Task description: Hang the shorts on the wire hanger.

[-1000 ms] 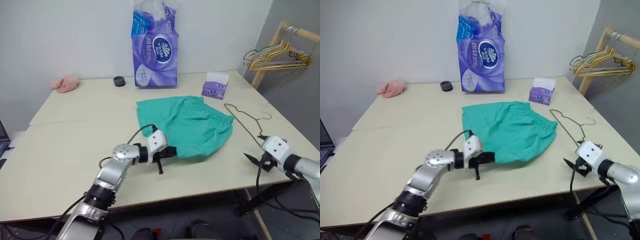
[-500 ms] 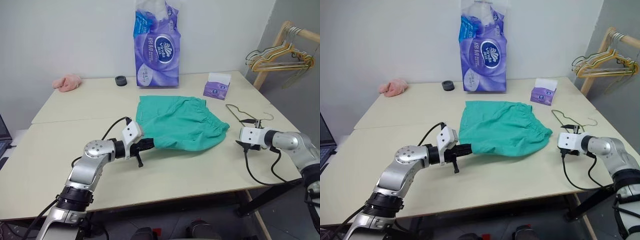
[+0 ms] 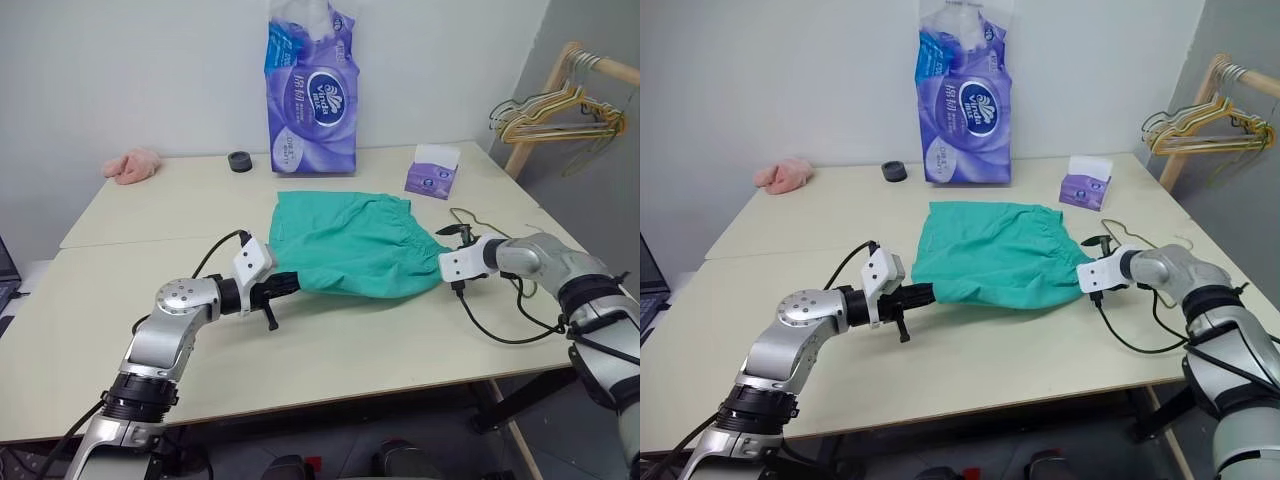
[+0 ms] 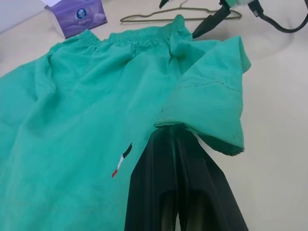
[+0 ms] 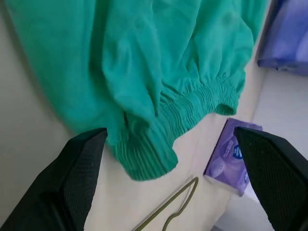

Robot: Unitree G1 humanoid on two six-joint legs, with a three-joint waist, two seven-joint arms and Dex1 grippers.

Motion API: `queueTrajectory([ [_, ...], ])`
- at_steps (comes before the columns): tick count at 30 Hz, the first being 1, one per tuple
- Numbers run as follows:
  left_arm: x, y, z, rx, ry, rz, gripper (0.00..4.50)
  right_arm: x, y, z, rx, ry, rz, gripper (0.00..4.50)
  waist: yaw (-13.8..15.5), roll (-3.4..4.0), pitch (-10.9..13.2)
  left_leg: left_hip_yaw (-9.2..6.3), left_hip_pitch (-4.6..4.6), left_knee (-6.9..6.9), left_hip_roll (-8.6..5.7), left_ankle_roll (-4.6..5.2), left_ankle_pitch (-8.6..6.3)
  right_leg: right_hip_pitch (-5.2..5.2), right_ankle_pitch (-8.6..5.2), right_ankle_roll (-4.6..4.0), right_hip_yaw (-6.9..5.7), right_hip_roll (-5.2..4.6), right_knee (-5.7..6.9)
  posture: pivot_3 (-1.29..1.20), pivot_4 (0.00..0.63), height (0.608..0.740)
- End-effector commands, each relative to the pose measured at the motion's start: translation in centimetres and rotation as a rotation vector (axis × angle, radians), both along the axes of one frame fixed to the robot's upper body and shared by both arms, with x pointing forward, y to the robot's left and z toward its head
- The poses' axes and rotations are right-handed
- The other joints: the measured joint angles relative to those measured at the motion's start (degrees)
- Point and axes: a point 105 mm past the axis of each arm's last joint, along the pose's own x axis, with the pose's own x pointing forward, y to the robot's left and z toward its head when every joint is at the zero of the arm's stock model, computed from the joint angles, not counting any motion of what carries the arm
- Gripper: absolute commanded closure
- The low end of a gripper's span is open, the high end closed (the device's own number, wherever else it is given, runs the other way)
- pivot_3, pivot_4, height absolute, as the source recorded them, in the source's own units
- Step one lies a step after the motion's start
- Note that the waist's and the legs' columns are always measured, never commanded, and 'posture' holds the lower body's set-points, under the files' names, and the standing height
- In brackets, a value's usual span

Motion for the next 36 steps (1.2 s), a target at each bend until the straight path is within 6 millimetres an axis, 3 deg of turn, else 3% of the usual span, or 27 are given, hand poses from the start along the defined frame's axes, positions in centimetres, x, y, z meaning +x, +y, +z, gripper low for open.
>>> queueTrajectory([
  [1, 0.2, 0.8, 1.5, -0.009, -0.057, 0.030, 4.49, 0.8, 0.0, 0.9, -0.052, -0.042, 0.005, 0.00, 0.1, 0.00, 0.0, 0.00, 0.00, 0.00, 0.00, 0.00, 0.00, 0.00, 0.00, 0.00, -0.01, 0.00, 0.01, 0.02, 0.004, 0.740],
  [2, 0.2, 0.9, 1.5, -0.009, -0.057, 0.031, 4.49, 0.9, 0.0, 0.9, -0.059, -0.044, 0.006, 0.00, 0.1, 0.00, 0.0, -0.01, 0.00, 0.00, 0.00, 0.00, 0.00, 0.00, 0.00, 0.00, -0.01, 0.00, 0.00, 0.02, 0.004, 0.740],
  [6, 0.0, 1.2, 1.1, -0.003, -0.053, 0.046, 4.50, 1.0, -0.2, 0.5, -0.084, -0.006, -0.024, 0.88, 0.1, 0.01, 0.0, -0.03, 0.00, 0.00, -0.01, -0.01, 0.00, -0.01, 0.01, -0.02, -0.03, -0.01, 0.03, 0.03, 0.005, 0.740],
  [16, -0.3, 2.8, 0.3, 0.041, -0.040, 0.066, 4.50, 0.5, -0.7, 0.3, -0.017, 0.085, -0.088, 4.38, 0.2, 0.01, 0.0, -0.11, 0.01, 0.00, -0.01, -0.01, 0.00, 0.00, 0.01, -0.02, -0.10, 0.00, 0.05, 0.03, 0.010, 0.740],
  [20, -0.7, 4.5, -0.5, 0.108, -0.021, 0.061, 4.50, -0.2, -1.0, 0.8, 0.059, 0.161, -0.106, 4.45, 0.2, 0.02, 0.0, -0.14, 0.01, -0.01, -0.01, -0.01, -0.01, 0.00, 0.01, -0.02, -0.13, 0.00, 0.05, 0.04, 0.013, 0.740],
  [24, -2.6, 6.1, -2.1, 0.196, 0.056, -0.001, 4.50, -2.1, -1.2, 1.1, 0.135, 0.287, -0.097, 4.45, 0.2, 0.05, 0.0, -0.19, 0.00, -0.03, 0.00, -0.01, -0.02, 0.00, 0.01, -0.02, -0.17, -0.02, 0.02, 0.03, 0.021, 0.740],
  [29, -5.8, 8.0, -4.9, 0.314, 0.211, -0.122, 4.50, -8.9, -1.8, -0.2, 0.134, 0.491, -0.083, 4.45, 1.7, 0.16, 0.1, -0.41, -0.03, -0.10, 0.01, -0.02, -0.04, 0.05, -0.08, -0.09, -0.45, -0.14, -0.01, 0.01, 0.030, 0.740],
  [36, -8.7, 6.6, -5.9, 0.304, 0.302, -0.255, 4.50, -15.0, -1.1, -0.1, 0.147, 0.618, -0.134, 4.45, 3.2, 0.40, 0.3, -0.35, 0.12, -0.03, 0.02, -0.01, -0.04, 0.09, -0.41, -0.05, -0.55, -0.22, 0.04, -0.03, 0.038, 0.740],
])
